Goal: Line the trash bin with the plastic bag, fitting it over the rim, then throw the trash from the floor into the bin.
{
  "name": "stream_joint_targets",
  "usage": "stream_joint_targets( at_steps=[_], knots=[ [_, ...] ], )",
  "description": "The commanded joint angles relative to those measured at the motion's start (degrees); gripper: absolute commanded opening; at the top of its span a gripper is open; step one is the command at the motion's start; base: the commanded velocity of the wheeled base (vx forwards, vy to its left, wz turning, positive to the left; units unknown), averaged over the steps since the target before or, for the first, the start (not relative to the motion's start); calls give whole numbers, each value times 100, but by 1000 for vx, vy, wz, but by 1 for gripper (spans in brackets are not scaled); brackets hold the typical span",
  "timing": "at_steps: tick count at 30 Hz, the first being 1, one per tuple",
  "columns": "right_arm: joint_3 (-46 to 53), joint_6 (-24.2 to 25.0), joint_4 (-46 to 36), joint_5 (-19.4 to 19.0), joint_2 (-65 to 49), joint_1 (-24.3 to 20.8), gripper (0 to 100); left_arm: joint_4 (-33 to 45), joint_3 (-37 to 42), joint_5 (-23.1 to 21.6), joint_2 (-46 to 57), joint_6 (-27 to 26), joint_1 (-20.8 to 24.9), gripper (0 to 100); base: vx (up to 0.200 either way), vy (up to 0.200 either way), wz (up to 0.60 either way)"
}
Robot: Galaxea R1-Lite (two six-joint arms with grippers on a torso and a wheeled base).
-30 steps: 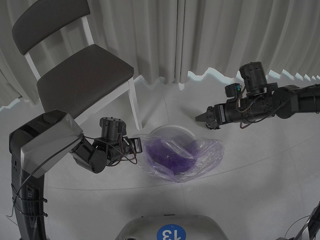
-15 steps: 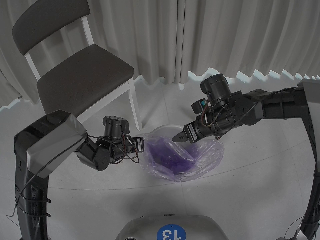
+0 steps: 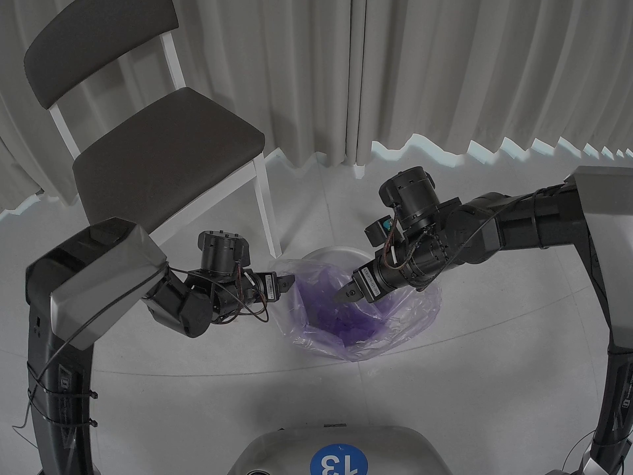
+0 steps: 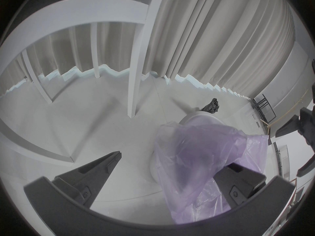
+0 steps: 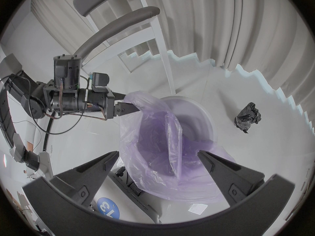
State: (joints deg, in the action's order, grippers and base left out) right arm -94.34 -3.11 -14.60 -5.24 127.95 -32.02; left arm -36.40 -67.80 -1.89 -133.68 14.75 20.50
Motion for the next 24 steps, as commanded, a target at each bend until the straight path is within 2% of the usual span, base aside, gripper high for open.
stream_joint_targets(
  at_steps=[1,7,9,15,17,24],
  knots=[
    [12,-49,1,-3,-25,3,100,-7,294,-4,369,-60,-178,100,0,0,0],
    [109,-58,1,-3,-42,3,100,-60,602,-154,483,-69,-275,100,0,0,0],
    [197,-58,28,-3,-60,3,100,-78,777,-708,510,-51,-275,100,0,0,0],
    [259,-41,19,-3,-192,3,100,19,883,-1586,721,283,-284,100,0,0,0],
    [302,-41,19,-3,-244,12,100,28,936,-1745,826,450,-310,100,0,0,0],
    [382,-14,37,-3,-350,56,100,-60,1094,-1806,897,450,-715,100,0,0,0]
  ],
)
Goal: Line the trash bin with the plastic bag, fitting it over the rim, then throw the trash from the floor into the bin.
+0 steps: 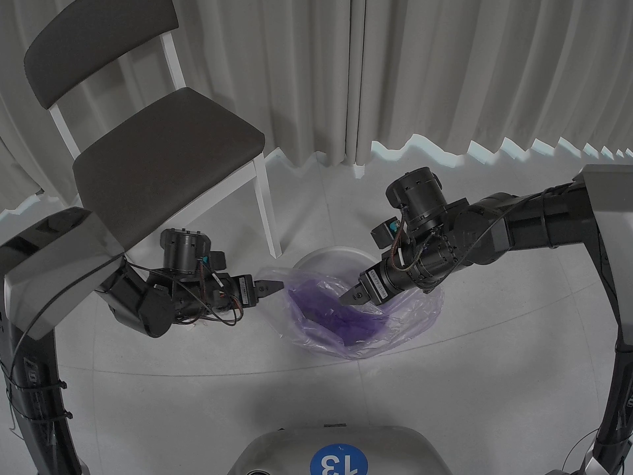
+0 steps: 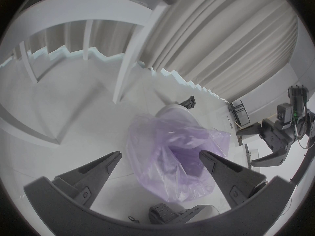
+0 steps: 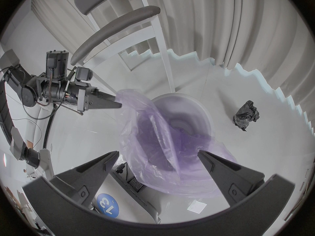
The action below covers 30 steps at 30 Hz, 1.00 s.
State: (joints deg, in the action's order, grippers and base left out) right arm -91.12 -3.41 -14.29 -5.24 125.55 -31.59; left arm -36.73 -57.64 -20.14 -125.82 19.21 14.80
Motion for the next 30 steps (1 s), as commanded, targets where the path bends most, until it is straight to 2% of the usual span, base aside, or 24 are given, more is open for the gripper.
stream_joint_targets(
  at_steps=[1,6,11,18,23,26,30],
  knots=[
    [69,16,5,-3,-127,12,100,-36,77,45,101,-5,-170,100,0,0,0],
    [51,25,22,-3,-119,12,100,-36,33,344,-30,-313,-109,100,0,0,0],
    [69,16,22,50,-119,-23,100,-36,-169,898,-558,-787,-39,100,0,0,0],
    [42,-45,31,76,-101,-32,100,-54,-274,942,-865,-805,-39,100,0,0,0],
    [60,-54,31,76,-75,-49,100,-89,-714,1003,-1278,-779,5,100,0,0,0],
    [69,-54,31,76,-75,-58,100,-18,-1452,1478,-1894,-726,172,100,0,0,0],
    [86,-54,31,76,-92,-129,100,175,-1918,1487,-2096,-717,225,100,0,0,0]
  ],
)
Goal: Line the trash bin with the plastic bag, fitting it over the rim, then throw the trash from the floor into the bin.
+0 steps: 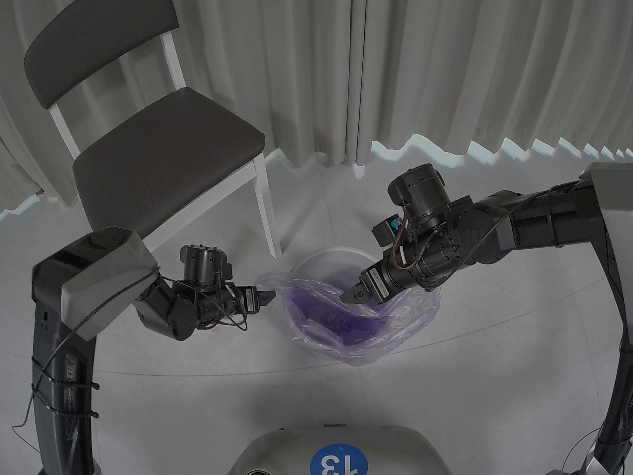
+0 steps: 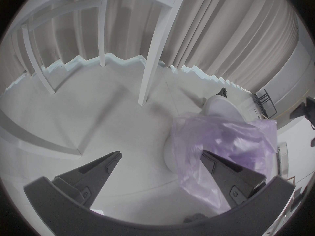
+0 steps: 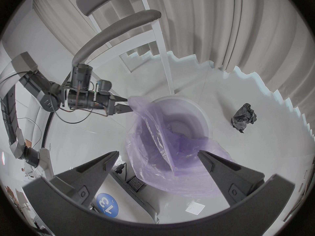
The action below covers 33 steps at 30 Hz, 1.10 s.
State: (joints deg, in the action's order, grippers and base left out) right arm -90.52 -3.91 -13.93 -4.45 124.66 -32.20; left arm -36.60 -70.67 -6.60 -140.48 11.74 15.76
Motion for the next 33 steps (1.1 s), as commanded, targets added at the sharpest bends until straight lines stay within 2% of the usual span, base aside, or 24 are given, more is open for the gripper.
stream_joint_targets(
  at_steps=[1,6,9,16,20,25,28,33],
  knots=[
    [25,-4,-4,-3,-3,-68,100,162,-615,132,-629,30,129,100,0,0,0],
    [113,-4,93,-3,14,-235,100,355,-500,18,-251,294,85,100,0,0,0],
    [192,5,119,41,23,-375,100,293,80,-307,452,522,15,100,0,0,0],
    [342,-136,471,252,137,-507,100,206,1275,-615,1753,645,-108,100,0,0,0],
    [473,-892,673,735,331,-489,100,-32,2215,-650,2851,751,-188,100,0,0,0],
    [526,-1287,998,805,559,-428,100,-304,2813,-703,3616,1085,-196,100,0,0,0],
    [535,-1630,998,805,717,-279,100,-304,3024,-703,3959,1094,-214,100,0,0,0],
    [491,-1894,1015,797,990,-50,100,-295,3103,-676,4213,1085,-214,100,0,0,0]
  ],
)
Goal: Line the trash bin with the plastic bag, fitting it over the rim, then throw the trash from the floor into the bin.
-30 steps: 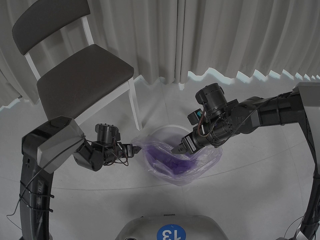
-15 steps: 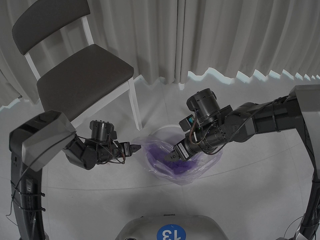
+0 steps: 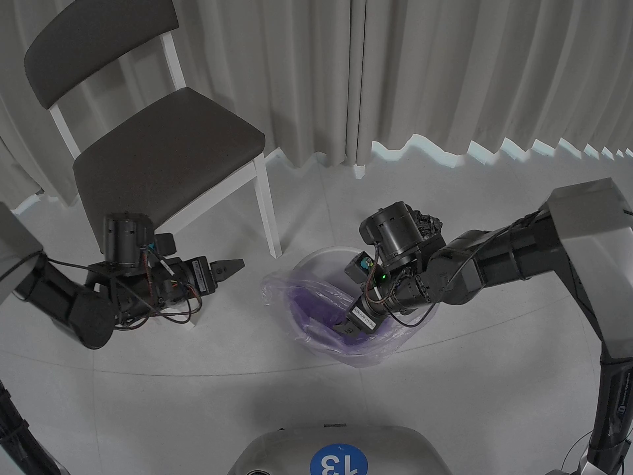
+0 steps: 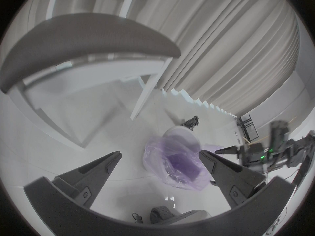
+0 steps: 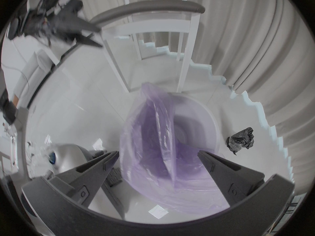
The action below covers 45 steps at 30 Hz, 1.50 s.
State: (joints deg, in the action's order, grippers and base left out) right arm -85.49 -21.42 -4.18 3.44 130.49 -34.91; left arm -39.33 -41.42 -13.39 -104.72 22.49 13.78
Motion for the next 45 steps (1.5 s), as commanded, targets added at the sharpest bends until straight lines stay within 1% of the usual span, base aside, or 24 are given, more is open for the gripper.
stream_joint_targets(
  at_steps=[1,7,15,16,28,34,36,42,45],
  knots=[
    [-29,-170,58,-19,469,266,100,-22,178,11,681,10,-6,100,0,0,0],
    [-99,-266,357,-45,724,442,100,-31,389,20,865,18,55,100,0,0,0],
    [-407,-363,532,-45,873,450,100,-31,460,20,980,18,46,100,0,0,0],
    [-442,-381,532,-45,882,450,0,-31,469,29,1006,18,46,100,0,0,0],
    [-618,-372,541,-36,935,468,0,-31,636,20,1182,10,46,100,0,0,0],
    [-1180,-372,497,-27,803,696,0,-40,759,3,1243,18,2,100,0,0,0],
    [-1620,-372,365,-27,759,846,0,-31,794,-15,1252,18,-24,100,0,0,0],
    [-2217,-363,-65,-27,688,1066,0,-31,899,11,1349,1,46,100,0,0,0],
    [-2455,-363,-74,-27,715,1171,0,-22,961,11,1410,10,55,100,0,0,0]
  ],
)
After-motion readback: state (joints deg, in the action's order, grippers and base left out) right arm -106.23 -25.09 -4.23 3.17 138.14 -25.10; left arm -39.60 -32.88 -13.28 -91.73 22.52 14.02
